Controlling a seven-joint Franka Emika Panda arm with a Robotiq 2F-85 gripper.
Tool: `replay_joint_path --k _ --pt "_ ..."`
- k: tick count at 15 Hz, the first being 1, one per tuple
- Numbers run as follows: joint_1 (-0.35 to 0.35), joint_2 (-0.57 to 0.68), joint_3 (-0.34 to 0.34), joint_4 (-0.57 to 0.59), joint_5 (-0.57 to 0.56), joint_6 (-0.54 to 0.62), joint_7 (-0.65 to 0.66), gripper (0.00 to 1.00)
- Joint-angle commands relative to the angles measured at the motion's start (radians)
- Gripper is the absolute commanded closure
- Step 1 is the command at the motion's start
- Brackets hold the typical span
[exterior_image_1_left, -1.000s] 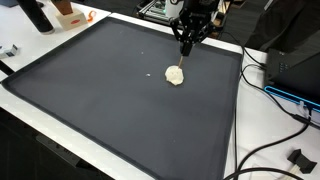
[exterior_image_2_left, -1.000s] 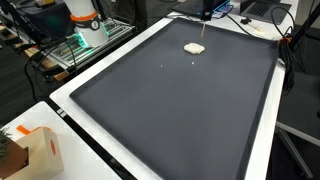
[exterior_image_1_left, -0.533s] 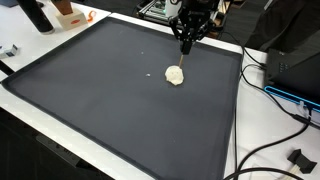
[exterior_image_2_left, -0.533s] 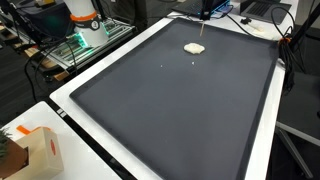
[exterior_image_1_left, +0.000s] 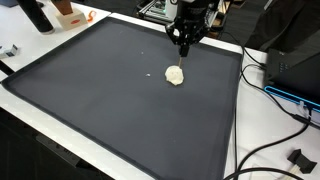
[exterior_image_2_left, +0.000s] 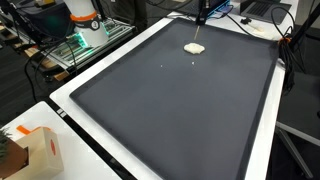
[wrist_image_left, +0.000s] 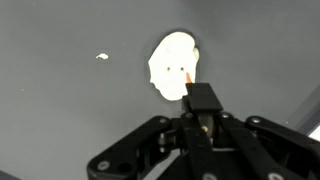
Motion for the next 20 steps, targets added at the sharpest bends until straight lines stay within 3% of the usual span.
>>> replay_joint_path --k 1,11,20 --pt "-0.034 0.038 0.018 0.034 0.071 -0.062 -0.098 0.97" --pt "-0.062 0.07 0.032 0.046 0.113 -0.041 -0.233 0.97" --pt "-0.06 0.081 0.017 0.052 0.074 -0.057 -0.212 0.97"
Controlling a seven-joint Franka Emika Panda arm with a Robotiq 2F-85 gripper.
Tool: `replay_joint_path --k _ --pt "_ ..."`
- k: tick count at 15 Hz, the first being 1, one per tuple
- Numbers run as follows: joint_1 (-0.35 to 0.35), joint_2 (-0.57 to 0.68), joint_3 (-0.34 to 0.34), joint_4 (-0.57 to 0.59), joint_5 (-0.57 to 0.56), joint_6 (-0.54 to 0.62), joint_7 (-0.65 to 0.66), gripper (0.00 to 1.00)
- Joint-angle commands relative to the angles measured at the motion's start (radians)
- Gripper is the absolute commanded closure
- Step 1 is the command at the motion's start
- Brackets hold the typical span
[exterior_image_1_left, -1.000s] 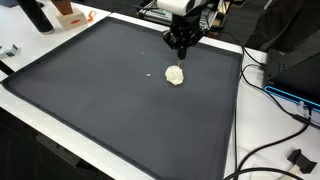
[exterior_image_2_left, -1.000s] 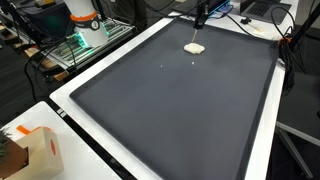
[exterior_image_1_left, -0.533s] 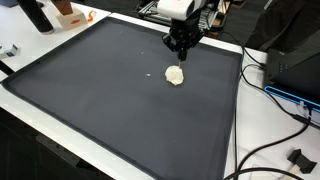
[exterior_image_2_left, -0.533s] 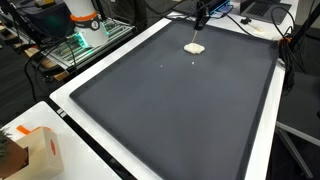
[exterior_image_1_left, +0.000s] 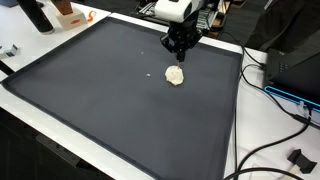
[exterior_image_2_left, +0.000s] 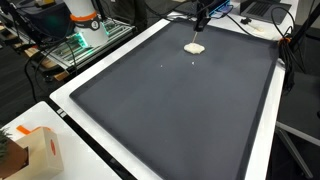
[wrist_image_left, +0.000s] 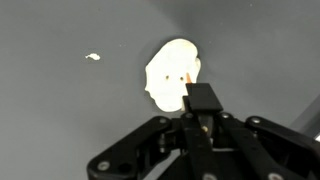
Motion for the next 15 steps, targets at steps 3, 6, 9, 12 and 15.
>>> replay_joint_path --k 3,6,9,12,15 --pt "-0.01 0.012 0.001 0.004 -0.013 -0.015 -0.007 0.97" --pt "-0.011 0.01 -0.002 -0.002 -0.02 -0.009 -0.005 0.97" --pt "-0.01 0.013 -0.005 -0.001 -0.025 -0.008 -0.001 0.97" --pt "-0.013 0.016 -0.004 -0.001 -0.022 -0.006 -0.005 0.97" --pt "-0.017 0.025 -0.001 -0.002 -0.014 -0.003 -0.017 0.97"
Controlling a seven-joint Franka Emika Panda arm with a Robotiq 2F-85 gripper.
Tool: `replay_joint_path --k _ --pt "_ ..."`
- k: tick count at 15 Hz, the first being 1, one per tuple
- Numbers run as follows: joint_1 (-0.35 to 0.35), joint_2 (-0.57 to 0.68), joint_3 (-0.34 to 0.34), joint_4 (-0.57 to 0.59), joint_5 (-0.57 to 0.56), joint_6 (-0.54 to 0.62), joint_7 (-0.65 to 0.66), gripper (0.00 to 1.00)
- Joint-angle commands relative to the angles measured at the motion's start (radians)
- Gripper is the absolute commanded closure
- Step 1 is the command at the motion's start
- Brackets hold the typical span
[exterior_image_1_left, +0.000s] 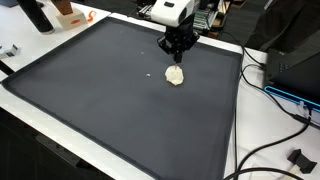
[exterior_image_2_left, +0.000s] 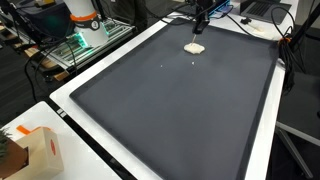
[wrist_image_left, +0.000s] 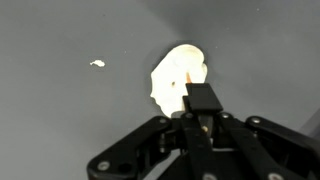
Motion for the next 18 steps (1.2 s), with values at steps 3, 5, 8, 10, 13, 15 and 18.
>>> replay_joint_path --k 3,5,8,10,13,15,18 --pt "-0.011 0.022 0.006 -0.001 -0.002 -0.001 -0.022 0.97" --pt "-0.013 0.029 0.007 0.001 0.0 -0.005 -0.027 0.97" --pt "-0.017 0.035 0.009 0.002 0.005 -0.001 -0.037 0.97" --pt "-0.019 0.039 0.01 0.004 0.007 -0.001 -0.046 0.97" --pt "-0.02 0.047 0.01 0.006 0.009 0.002 -0.052 0.97" --pt "-0.019 0.05 0.01 0.007 0.008 0.003 -0.05 0.97" --pt "-0.021 0.056 0.01 0.011 0.01 0.001 -0.05 0.97"
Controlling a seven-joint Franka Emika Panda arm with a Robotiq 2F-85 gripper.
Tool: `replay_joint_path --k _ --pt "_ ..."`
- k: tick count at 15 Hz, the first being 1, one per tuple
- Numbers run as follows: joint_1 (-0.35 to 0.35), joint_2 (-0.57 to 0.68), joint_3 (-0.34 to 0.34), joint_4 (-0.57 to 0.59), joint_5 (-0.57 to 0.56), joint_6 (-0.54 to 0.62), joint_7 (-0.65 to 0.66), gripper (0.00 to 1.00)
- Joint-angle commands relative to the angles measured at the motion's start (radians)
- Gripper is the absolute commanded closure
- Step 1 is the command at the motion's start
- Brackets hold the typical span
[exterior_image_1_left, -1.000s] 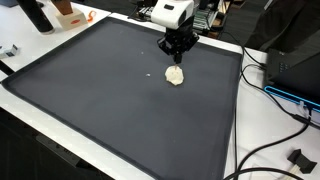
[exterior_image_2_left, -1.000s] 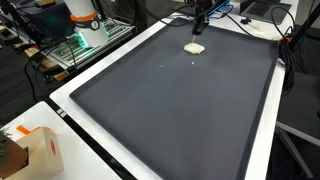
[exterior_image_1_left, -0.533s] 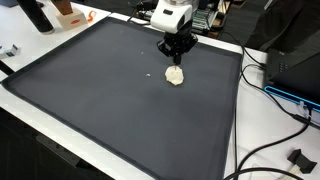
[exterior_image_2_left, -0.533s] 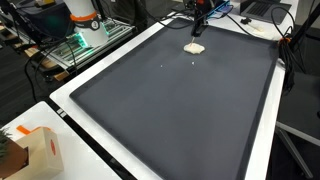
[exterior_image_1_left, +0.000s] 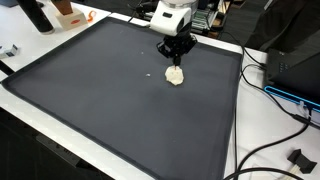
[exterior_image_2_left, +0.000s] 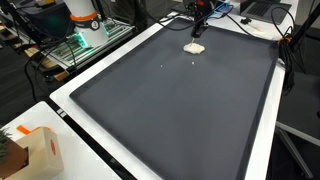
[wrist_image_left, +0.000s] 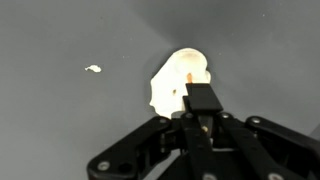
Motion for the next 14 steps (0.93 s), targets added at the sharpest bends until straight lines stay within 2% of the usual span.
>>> replay_joint_path --k 1,6,14 --pt "-0.015 0.02 0.01 0.003 0.01 -0.001 -0.022 0.97" --pt "-0.018 0.02 0.014 0.006 0.017 -0.013 -0.027 0.97" --pt "-0.031 -0.051 0.025 -0.013 0.025 -0.067 -0.075 0.97"
